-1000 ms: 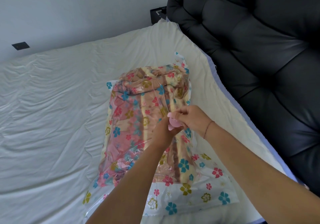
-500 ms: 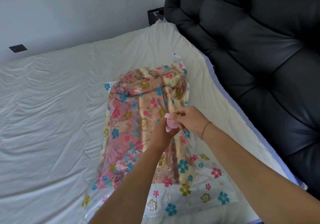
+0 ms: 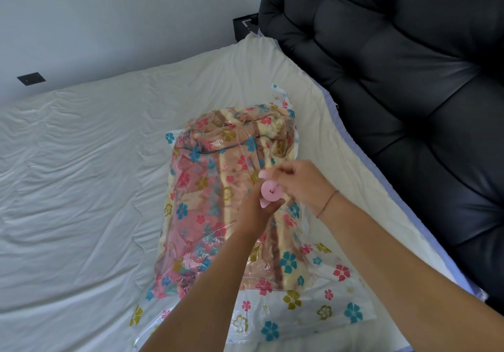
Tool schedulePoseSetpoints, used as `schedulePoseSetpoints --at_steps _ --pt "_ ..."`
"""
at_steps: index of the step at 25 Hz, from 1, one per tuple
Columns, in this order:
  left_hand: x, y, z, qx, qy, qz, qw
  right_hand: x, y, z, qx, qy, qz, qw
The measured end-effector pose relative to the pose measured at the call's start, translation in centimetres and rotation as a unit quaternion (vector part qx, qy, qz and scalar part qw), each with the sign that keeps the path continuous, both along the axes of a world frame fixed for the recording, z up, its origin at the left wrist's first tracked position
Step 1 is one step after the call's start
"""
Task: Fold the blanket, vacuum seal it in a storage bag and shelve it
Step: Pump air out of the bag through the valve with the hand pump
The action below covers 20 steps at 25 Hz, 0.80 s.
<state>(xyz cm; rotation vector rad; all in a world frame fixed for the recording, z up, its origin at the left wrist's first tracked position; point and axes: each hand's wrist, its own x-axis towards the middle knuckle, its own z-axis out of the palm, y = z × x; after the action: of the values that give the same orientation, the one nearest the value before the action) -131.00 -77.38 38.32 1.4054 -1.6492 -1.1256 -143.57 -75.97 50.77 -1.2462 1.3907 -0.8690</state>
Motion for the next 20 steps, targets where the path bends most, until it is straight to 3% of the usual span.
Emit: schedulePoseSetpoints --at_steps 3,5,10,16,20 --pt "0.4 -0.2 0.3 0.013 -0.001 0.008 1.0 -0.9 -0.8 5.8 -0.088 -0.064 0.002 0.994" --pt "0.4 -0.3 0.2 0.007 -0.009 0.009 1.0 -1.2 -1.4 5.6 -0.11 -0.086 0.003 0.99" --pt "0.1 -0.1 -0.4 -0.004 -0.016 -0.001 1.0 0.6 0.0 -1.7 0.025 0.031 0.002 0.999" --pt "0.4 -0.3 0.1 0.009 0.002 0.01 1.0 -1.0 -1.1 5.9 -0.115 -0.084 0.026 0.99" --pt "0.0 0.1 -0.6 0.002 -0.01 -0.002 1.0 0.3 -0.2 -1.7 0.008 0.037 0.016 0.999"
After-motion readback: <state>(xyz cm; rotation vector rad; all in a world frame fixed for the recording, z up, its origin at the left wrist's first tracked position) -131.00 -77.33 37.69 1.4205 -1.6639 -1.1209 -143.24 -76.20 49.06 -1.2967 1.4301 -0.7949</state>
